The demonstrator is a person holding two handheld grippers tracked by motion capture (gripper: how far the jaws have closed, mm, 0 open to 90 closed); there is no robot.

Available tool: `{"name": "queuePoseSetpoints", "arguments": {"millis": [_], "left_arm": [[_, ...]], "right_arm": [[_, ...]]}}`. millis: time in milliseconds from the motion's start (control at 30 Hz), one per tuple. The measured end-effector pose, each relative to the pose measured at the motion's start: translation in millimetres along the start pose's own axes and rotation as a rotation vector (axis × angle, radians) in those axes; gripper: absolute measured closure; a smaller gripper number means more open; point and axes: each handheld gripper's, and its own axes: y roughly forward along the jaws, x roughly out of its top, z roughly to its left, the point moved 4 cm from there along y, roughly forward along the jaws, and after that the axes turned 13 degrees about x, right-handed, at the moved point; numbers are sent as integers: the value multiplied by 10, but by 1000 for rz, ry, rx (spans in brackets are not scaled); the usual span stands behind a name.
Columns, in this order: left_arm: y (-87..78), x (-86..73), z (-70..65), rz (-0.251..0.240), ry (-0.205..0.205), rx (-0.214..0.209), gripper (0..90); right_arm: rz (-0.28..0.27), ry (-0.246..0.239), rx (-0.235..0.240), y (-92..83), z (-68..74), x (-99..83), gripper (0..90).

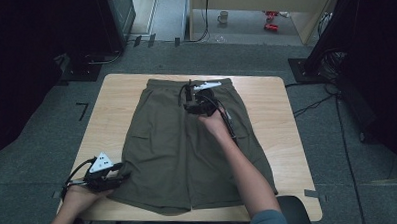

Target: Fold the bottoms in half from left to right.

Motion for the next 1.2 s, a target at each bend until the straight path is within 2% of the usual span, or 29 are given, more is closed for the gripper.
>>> {"name": "queuePoseSetpoints", "arguments": {"millis": [100,233,533,933,1200], "left_arm": [[0,2,-3,0,-1,-3,524],[1,1,-3,-2,1,-4,525],[0,1,-4,-1,3,-4,523],[-2,3,-14,1,3,-13,524],[-6,6,-16,7,-2,-14,542]], "right_arm": [[45,25,25,75,18,37,386],[39,-16,18,158,120,115,386],[53,-15,29,388,170,248,385],[61,-50,33,677,235,374,386],[59,-40,53,900,271,438,381]]}}
